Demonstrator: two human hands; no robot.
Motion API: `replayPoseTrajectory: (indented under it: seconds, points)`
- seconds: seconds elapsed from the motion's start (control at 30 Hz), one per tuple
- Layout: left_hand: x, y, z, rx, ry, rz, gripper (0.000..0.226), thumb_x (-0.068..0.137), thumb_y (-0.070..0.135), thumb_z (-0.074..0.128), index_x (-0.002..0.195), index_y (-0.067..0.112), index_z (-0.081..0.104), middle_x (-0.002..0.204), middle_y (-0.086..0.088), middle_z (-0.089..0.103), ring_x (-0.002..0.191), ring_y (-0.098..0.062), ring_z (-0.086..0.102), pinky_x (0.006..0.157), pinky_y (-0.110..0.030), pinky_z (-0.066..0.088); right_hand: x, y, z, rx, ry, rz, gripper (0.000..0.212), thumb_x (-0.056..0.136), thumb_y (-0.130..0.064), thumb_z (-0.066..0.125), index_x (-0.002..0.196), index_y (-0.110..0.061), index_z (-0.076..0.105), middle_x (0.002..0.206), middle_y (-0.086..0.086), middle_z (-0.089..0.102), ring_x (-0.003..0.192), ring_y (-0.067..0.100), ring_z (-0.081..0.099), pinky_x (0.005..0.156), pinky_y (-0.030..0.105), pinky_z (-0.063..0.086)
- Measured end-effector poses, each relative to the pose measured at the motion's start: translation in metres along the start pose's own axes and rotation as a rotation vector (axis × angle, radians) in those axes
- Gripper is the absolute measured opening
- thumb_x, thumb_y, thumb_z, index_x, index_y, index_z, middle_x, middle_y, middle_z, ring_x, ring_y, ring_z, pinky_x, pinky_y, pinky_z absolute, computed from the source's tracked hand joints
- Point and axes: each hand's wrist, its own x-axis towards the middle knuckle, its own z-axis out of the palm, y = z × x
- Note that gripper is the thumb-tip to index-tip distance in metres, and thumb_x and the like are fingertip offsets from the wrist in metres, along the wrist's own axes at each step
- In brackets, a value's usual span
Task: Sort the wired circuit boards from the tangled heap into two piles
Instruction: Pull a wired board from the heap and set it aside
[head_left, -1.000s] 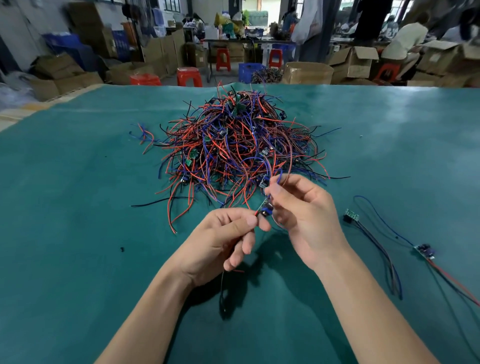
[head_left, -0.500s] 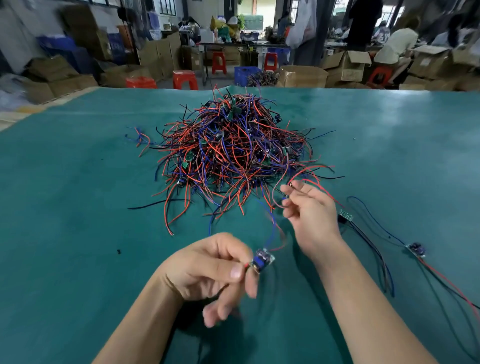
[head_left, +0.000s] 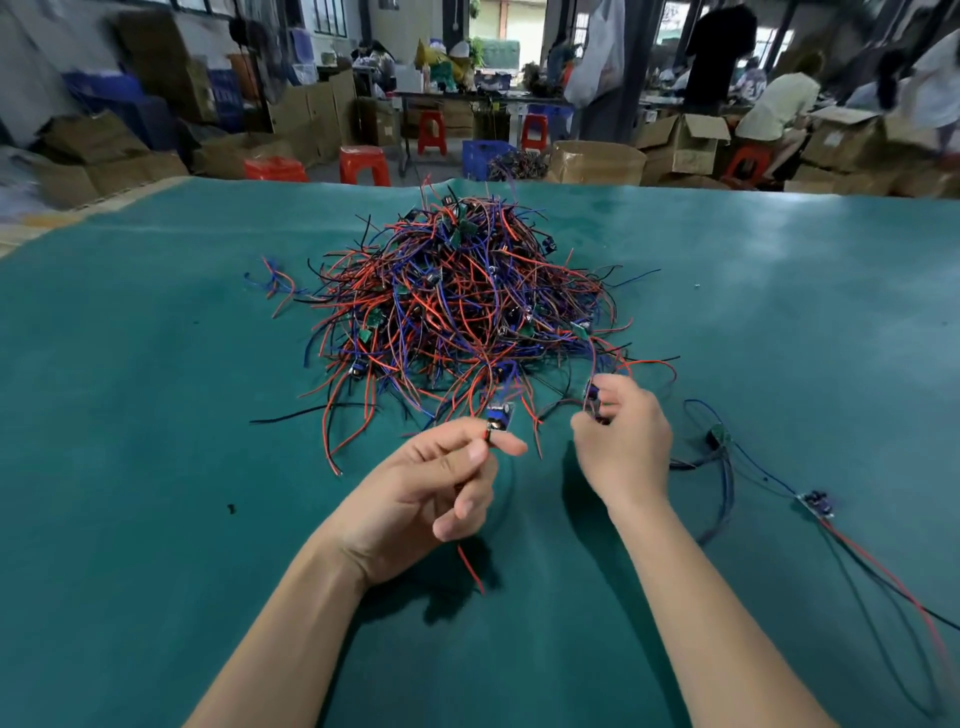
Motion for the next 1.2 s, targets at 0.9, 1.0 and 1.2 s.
replayPoseTrajectory:
  seconds: [0.9, 1.0, 1.2]
  points:
    - [0.004, -0.004, 0.000, 0.268, 0.065, -0.175, 0.025, 0.098, 0.022, 0.052, 0.100, 0.004, 0.069, 0.038, 0.002, 0.034, 0.029, -0.006, 0.018, 0.035, -0.019, 0.017, -0.039, -0.025, -0.028, 1.007, -0.733, 0.233, 0.013, 0.070, -0.012, 0.079, 0.082, -0.010, 0.081, 0.076, 0.007, 0.060, 0.054, 0.018, 0.049, 0.055, 0.029, 0.035]
    - [0.004, -0.004, 0.002, 0.217, 0.044, -0.209, 0.026, 0.099, 0.019, 0.050, 0.105, 0.000, 0.067, 0.038, 0.000, 0.038, 0.027, -0.005, 0.024, 0.033, -0.015, 0.024, -0.034, -0.020, -0.030, 0.915, -0.588, 0.158, 0.004, 0.077, -0.009, 0.078, 0.079, -0.011, 0.082, 0.078, 0.006, 0.069, 0.054, 0.014, 0.046, 0.049, 0.022, 0.036]
    - [0.004, -0.004, 0.003, 0.167, 0.022, -0.203, 0.024, 0.098, 0.014, 0.049, 0.104, -0.001, 0.066, 0.038, -0.001, 0.039, 0.025, -0.005, 0.026, 0.033, -0.015, 0.022, -0.023, -0.011, -0.028, 0.708, -0.151, 0.036, 0.022, 0.084, -0.004, 0.081, 0.070, -0.021, 0.081, 0.063, -0.002, 0.068, 0.051, 0.011, 0.050, 0.052, 0.020, 0.045]
